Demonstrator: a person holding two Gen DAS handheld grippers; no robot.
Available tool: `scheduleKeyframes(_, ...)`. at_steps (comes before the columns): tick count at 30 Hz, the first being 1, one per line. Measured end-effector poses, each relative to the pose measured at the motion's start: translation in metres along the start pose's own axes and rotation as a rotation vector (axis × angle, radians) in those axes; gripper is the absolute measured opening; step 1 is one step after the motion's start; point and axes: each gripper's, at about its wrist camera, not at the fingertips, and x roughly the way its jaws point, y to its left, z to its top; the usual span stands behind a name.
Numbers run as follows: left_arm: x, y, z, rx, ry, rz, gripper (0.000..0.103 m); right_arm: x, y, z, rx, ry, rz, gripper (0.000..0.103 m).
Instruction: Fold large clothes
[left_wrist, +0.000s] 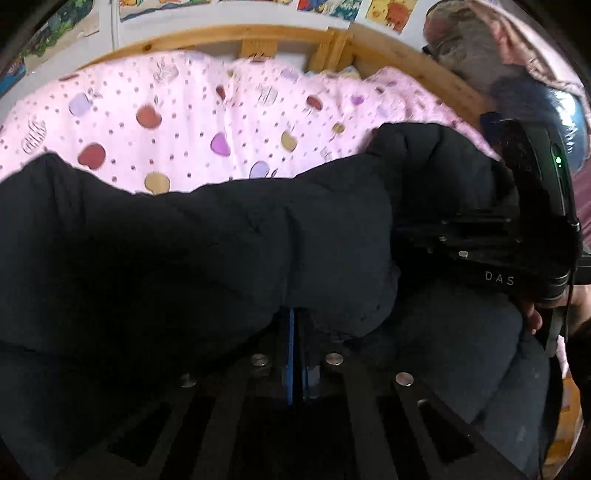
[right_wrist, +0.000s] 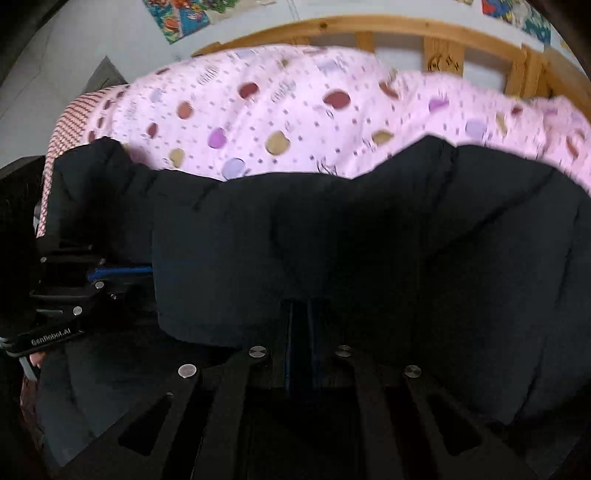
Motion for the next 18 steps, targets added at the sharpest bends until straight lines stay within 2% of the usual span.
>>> scheduleKeyframes(3, 0.015, -0.005, -0.007, 0.020, 0.005, 0.043, 0.003, 0.018, -0.003, -0.008, 0.018, 0.000, -0.001, 0.004)
scheduleKeyframes(7, 0.023, -0.009, -0.017, 0.031, -0.034, 0.076, 0.003, 0.026, -0.003, -0.019, 0.030, -0.051, -0.007, 0.003)
scheduleKeyframes(13, -0.013, -0.015, -0.029, 0.037, -0.157, 0.057, 0.003, -0.015, 0.018, -0.034, -0.020, -0.189, -0.066, 0.006)
scheduleKeyframes(16, -0.035, -0.014, -0.032, -0.001, -0.205, 0.063, 0.004, -0.038, 0.028, -0.042, -0.035, -0.228, -0.107, 0.007)
scheduleKeyframes(18, -0.050, -0.016, -0.037, -0.028, -0.227, 0.083, 0.006, -0.056, 0.033, -0.047, -0.031, -0.257, -0.135, 0.014)
